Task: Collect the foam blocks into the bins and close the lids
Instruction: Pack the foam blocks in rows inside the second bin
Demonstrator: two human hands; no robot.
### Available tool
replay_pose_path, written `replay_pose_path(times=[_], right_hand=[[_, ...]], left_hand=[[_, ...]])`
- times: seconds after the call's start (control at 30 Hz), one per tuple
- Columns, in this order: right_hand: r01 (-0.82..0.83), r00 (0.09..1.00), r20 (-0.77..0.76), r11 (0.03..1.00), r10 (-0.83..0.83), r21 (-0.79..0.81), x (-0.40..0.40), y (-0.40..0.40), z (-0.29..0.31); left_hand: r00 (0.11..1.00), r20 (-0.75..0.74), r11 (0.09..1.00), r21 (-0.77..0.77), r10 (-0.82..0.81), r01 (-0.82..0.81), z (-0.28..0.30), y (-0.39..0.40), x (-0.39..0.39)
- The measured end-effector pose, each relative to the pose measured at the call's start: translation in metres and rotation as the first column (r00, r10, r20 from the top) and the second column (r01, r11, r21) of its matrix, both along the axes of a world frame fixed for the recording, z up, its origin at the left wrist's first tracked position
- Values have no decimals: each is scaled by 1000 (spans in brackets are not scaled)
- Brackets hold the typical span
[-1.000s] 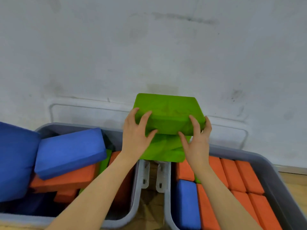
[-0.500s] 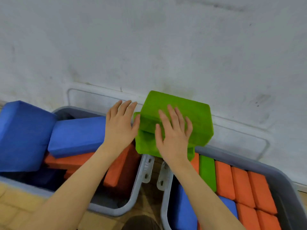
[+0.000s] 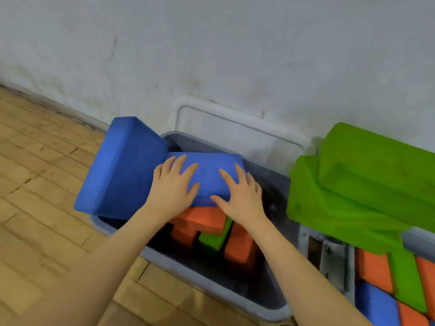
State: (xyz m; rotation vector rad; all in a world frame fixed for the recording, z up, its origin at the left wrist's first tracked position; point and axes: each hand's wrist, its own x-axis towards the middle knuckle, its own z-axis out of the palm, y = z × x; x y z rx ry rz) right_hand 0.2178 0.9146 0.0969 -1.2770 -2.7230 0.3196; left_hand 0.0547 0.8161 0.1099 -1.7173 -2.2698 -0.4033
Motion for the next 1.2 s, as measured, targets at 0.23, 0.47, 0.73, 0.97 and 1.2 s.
replay_pose_path(times=[0.23,0.47,0.73,0.97,1.2], right_hand=[[179,981,84,984,-177,-8,-17,5,-42],[289,940,-219,953,-263,93,-9,-23,-36],[358,886,-333,932,-323,48,-19,-53,18],[535,806,-423,816,-414,219,-60,-81,9],[545,811,-440,769,-385,333,-90,-95,22]], left_hand=[[999,33,968,-252,20,-11,-51,9,-21],[989,82,982,-134,-125,135,-28,4,-30],[930,61,922,173,-362,347,14,-20,-73],[992,122,999,54,-7,1,14,-59,-125],[947,295,988,-125,124,-90,4,-83,-142]])
